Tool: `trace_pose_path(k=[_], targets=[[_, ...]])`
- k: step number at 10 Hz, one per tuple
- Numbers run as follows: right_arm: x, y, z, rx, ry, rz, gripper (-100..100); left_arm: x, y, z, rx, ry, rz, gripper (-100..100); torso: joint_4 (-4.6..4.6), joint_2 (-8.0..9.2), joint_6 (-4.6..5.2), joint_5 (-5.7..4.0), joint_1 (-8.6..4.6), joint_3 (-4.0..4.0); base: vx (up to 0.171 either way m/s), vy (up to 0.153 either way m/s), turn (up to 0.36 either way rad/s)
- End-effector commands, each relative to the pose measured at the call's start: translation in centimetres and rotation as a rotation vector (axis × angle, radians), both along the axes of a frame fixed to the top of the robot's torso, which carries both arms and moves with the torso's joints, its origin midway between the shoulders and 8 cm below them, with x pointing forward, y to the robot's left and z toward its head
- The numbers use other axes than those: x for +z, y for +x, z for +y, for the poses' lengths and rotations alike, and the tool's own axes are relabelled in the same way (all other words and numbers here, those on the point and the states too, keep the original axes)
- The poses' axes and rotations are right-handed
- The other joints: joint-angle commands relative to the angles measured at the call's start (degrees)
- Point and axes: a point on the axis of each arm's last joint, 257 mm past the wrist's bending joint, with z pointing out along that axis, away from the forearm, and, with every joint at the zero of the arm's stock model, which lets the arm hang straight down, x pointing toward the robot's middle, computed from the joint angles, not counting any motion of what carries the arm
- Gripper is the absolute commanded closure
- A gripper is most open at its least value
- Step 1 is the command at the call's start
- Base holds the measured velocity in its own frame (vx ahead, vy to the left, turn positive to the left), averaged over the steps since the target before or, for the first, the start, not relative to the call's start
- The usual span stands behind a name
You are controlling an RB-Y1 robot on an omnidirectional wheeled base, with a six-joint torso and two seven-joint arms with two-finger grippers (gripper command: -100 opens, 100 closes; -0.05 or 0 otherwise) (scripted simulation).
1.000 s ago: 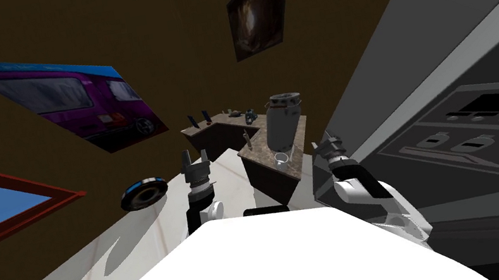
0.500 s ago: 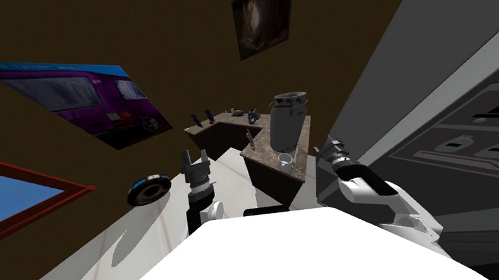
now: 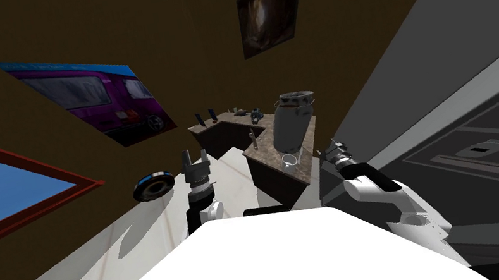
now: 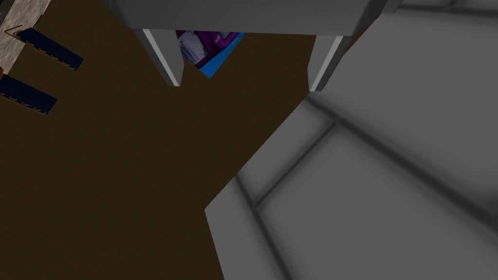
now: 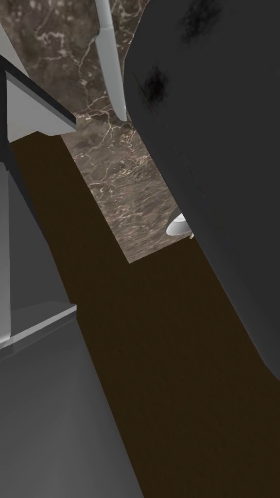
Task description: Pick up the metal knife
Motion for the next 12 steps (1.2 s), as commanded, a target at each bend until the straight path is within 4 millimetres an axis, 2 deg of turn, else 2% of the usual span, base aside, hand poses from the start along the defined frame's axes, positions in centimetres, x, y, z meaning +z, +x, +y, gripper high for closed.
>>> trace_pose_path(k=[1,2,4,5,7,8,9,10,12], targets=[[-1.1,-0.2,-0.7,-0.020,0.062,0.035,-100,0.0,0.0,0.0,0.000,0.000,0.000,0,0.00,0.00,0.00,0.00,0.00,0.00,0.016,0.016,0.057],[-1.8,-0.5,-2.0,-0.042,0.104,0.060,-100,0.0,0.0,0.0,0.000,0.000,0.000,0,0.00,0.01,0.03,0.00,0.00,0.00,0.030,0.030,0.094],[-2.9,-0.8,-2.2,-0.059,0.153,0.092,-100,0.0,0.0,0.0,0.000,0.000,0.000,0,-0.01,-0.02,0.03,0.01,0.04,-0.02,0.016,0.019,0.027],[-3.7,-1.1,-3.5,-0.086,0.205,0.117,-100,0.0,0.0,0.0,0.000,0.000,0.000,0,0.00,0.03,0.03,0.00,-0.01,0.01,0.014,0.021,0.127],[-4.6,-1.4,-3.6,-0.102,0.244,0.142,-100,0.0,0.0,0.0,0.000,0.000,0.000,0,0.00,0.01,0.03,0.01,0.01,0.00,0.013,0.014,0.022],[-5.5,-1.9,-4.9,-0.134,0.303,0.170,-100,0.0,0.0,0.0,0.000,0.000,0.000,0,0.01,0.04,0.04,0.00,-0.01,0.02,0.017,0.021,0.123],[-6.1,-2.2,-4.9,-0.148,0.331,0.190,-100,0.0,0.0,0.0,0.000,0.000,0.000,0,0.00,0.00,0.00,0.00,0.02,0.00,0.023,0.021,0.062],[-6.7,-2.6,-6.1,-0.177,0.377,0.210,-100,0.0,0.0,0.0,0.000,0.000,0.000,0,0.00,0.01,0.05,0.01,0.03,0.00,0.026,0.028,0.092],[-7.6,-3.1,-6.1,-0.202,0.428,0.233,-100,0.0,0.0,0.0,0.000,0.000,0.000,0,-0.01,-0.01,0.03,0.01,0.03,-0.01,0.018,0.017,0.032]])
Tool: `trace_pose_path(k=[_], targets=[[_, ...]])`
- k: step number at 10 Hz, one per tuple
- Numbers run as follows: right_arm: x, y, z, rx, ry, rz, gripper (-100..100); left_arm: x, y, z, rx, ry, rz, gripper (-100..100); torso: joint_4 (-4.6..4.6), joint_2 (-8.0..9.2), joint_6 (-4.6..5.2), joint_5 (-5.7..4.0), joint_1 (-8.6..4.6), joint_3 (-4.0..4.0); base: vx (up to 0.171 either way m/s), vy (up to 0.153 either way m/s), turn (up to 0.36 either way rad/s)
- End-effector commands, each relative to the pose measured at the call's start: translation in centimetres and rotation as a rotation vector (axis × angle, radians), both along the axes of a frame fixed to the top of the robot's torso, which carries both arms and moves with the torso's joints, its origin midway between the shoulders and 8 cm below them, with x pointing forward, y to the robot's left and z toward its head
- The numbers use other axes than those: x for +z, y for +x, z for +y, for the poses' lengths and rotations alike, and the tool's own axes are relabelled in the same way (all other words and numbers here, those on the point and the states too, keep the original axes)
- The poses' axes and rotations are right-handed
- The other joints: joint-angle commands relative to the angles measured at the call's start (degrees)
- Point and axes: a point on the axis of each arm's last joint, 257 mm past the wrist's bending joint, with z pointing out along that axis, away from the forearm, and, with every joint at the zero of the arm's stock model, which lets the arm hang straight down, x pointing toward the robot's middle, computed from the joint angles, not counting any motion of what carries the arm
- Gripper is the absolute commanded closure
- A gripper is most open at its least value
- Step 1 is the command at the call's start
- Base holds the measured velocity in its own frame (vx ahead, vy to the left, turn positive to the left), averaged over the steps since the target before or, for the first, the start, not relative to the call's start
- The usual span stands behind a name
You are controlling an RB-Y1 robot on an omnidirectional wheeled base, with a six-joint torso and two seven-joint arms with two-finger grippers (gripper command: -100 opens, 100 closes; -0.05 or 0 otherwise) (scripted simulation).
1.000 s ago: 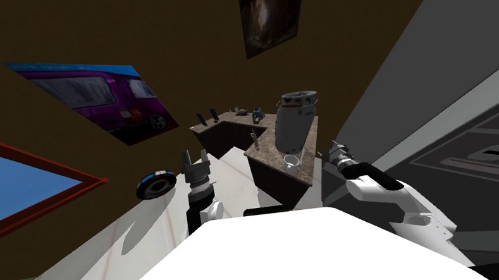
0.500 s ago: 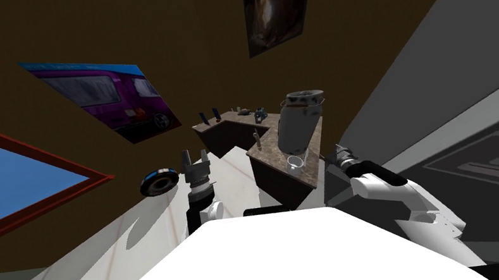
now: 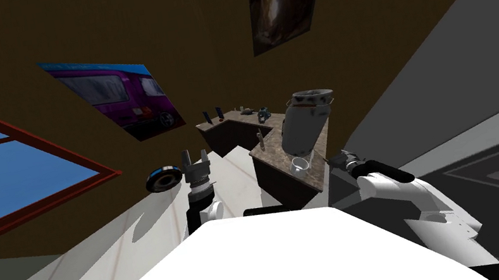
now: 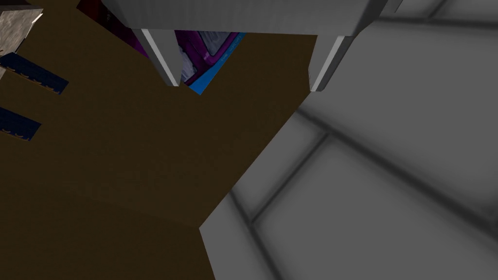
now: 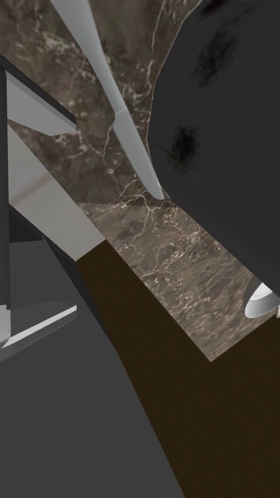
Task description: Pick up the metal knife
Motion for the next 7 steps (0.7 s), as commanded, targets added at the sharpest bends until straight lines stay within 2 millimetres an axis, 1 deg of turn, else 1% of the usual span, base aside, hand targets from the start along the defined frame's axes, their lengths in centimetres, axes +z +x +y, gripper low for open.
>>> trace_pose_path(k=[1,2,3,4,5,6,7], targets=[[-1.1,-0.7,-1.1,-0.045,0.070,0.034,-100,0.0,0.0,0.0,0.000,0.000,0.000,0,0.00,0.00,0.00,0.00,0.00,0.00,0.017,0.025,0.108],[-1.7,-1.1,-1.1,-0.063,0.100,0.051,-100,0.0,0.0,0.0,0.000,0.000,0.000,0,0.00,-0.02,-0.03,0.01,0.03,-0.01,0.019,0.020,0.081],[-2.2,-1.6,-2.1,-0.097,0.147,0.072,-100,0.0,0.0,0.0,0.000,0.000,0.000,0,0.00,-0.01,0.00,0.01,0.02,-0.01,0.031,0.029,0.119],[-2.8,-2.0,-2.1,-0.116,0.176,0.090,-100,0.0,0.0,0.0,0.000,0.000,0.000,0,-0.01,-0.05,-0.02,0.01,0.04,-0.02,0.029,0.022,0.051],[-3.0,-2.2,-2.1,-0.127,0.194,0.092,-100,0.0,0.0,0.0,0.000,0.000,0.000,0,-0.01,-0.05,0.00,0.01,0.03,-0.03,0.011,0.009,-0.014],[-3.6,-3.0,-3.0,-0.168,0.248,0.120,-100,0.0,0.0,0.0,0.000,0.000,0.000,0,0.00,0.00,0.01,0.00,-0.01,0.00,0.019,0.022,0.112],[-4.1,-3.3,-2.9,-0.188,0.276,0.133,-100,0.0,0.0,0.0,0.000,0.000,0.000,0,0.00,-0.02,-0.03,0.00,0.02,-0.01,0.020,0.019,0.070]])
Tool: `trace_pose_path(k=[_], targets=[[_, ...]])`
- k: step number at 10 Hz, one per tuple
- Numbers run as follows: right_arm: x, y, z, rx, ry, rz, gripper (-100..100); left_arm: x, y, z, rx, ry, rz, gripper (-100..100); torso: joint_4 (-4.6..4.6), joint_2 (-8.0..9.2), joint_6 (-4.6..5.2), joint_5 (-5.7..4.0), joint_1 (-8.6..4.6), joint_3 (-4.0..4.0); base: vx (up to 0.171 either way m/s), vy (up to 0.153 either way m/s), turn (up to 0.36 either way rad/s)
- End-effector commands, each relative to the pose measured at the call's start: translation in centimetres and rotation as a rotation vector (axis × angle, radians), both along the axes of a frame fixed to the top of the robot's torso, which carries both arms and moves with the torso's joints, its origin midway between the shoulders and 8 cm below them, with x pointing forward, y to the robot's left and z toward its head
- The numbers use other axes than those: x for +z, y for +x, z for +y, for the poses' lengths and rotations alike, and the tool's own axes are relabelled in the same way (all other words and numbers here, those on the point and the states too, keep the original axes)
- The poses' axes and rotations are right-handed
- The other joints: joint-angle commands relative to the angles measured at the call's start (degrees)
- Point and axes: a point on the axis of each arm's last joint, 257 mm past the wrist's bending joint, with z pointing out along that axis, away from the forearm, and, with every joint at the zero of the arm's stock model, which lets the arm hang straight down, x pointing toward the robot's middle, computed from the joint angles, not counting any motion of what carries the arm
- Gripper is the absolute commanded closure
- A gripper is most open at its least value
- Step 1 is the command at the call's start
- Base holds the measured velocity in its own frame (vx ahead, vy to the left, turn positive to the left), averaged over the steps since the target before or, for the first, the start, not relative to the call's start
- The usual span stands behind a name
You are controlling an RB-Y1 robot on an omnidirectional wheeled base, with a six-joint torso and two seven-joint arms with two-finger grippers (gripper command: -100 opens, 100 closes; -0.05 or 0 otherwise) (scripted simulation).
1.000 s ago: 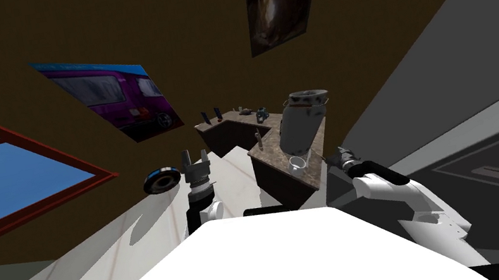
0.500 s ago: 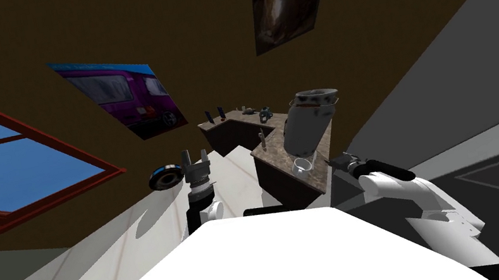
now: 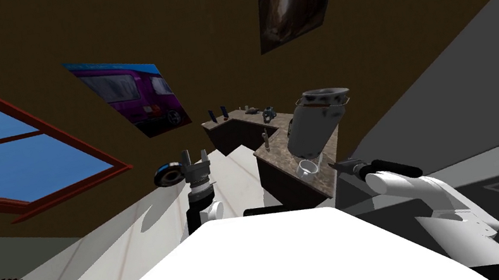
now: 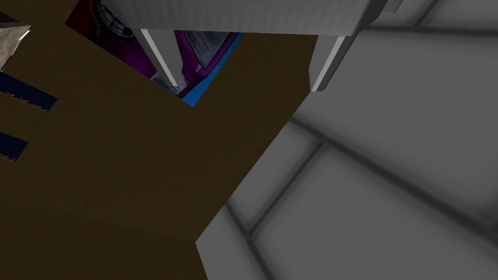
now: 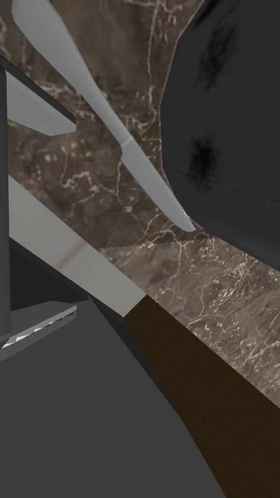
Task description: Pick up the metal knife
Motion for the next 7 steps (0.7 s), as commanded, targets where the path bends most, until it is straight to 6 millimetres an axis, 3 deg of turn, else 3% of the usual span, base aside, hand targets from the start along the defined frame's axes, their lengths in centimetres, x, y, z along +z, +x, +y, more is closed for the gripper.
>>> trace_pose_path(k=[1,7], targets=[[-0.8,-1.0,-1.0,-0.054,0.069,0.030,-100,0.0,0.0,0.0,0.000,0.000,0.000,0,0.00,0.00,0.00,0.00,0.00,0.00,0.031,0.027,0.121],[-2.6,-3.7,-2.1,-0.202,0.245,0.111,-100,0.0,0.0,0.0,0.000,0.000,0.000,0,0.01,0.03,0.01,-0.01,-0.02,0.02,0.018,0.015,0.049]])
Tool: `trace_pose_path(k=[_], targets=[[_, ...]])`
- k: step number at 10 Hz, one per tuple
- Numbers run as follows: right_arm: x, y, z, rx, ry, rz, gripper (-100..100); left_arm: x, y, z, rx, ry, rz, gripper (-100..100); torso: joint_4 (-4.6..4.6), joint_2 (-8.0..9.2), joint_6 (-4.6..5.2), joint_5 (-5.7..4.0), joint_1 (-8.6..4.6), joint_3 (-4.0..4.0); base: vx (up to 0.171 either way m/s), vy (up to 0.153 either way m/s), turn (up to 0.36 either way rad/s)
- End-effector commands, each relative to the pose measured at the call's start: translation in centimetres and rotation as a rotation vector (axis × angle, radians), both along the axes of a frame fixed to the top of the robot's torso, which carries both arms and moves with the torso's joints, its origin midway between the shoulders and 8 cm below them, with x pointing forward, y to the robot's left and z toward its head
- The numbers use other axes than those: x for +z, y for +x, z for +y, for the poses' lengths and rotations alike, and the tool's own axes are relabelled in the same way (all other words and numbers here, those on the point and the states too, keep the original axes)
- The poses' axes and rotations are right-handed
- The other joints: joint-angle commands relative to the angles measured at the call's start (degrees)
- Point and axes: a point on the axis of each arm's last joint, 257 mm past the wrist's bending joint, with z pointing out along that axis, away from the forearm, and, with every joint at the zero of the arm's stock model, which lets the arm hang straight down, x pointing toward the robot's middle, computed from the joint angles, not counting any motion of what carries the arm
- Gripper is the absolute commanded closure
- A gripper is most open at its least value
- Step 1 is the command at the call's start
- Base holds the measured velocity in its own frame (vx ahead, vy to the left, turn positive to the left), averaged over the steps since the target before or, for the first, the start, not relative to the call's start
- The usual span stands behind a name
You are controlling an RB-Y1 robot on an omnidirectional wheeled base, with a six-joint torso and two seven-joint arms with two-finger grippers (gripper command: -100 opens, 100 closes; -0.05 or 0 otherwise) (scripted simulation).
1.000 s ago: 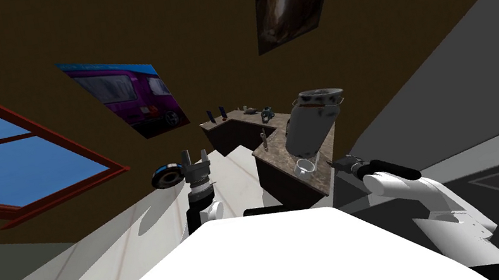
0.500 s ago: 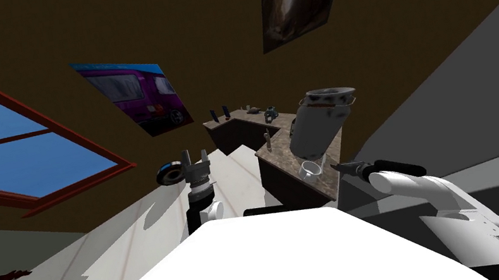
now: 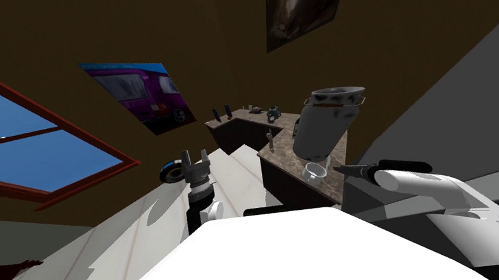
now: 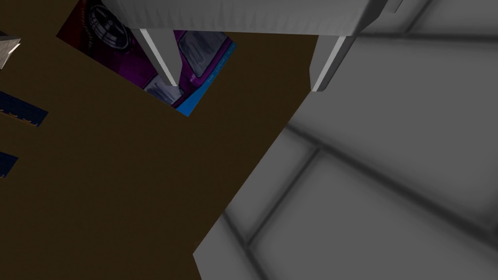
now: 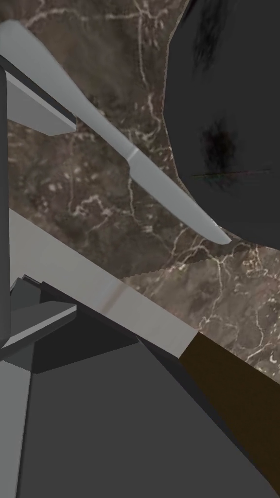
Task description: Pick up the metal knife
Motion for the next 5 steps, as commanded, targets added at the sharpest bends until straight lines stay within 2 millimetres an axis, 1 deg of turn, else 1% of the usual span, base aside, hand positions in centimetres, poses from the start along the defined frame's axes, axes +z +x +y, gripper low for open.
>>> trace_pose_path(k=[1,2,3,4,5], targets=[[-0.5,-1.0,0.0,-0.045,0.050,0.025,-100,0.0,0.0,0.0,0.000,0.000,0.000,0,0.00,0.00,0.00,0.00,0.00,0.00,0.022,0.015,0.075],[-0.6,-1.6,-0.6,-0.082,0.090,0.038,-100,0.0,0.0,0.0,0.000,0.000,0.000,0,0.00,0.00,0.02,0.00,0.01,0.00,0.032,0.029,0.125],[-1.0,-2.1,-0.4,-0.107,0.116,0.056,-100,0.0,0.0,0.0,0.000,0.000,0.000,0,-0.01,-0.04,0.00,0.01,0.05,-0.02,0.032,0.019,0.049],[-1.1,-2.2,-0.4,-0.114,0.123,0.059,-100,0.0,0.0,0.0,0.000,0.000,0.000,0,-0.01,-0.04,0.03,0.01,0.03,-0.02,0.014,0.004,-0.014],[-1.2,-3.0,-0.8,-0.161,0.172,0.080,-100,0.0,0.0,0.0,0.000,0.000,0.000,0,0.00,0.02,0.03,0.00,-0.01,0.01,0.020,0.015,0.100]])
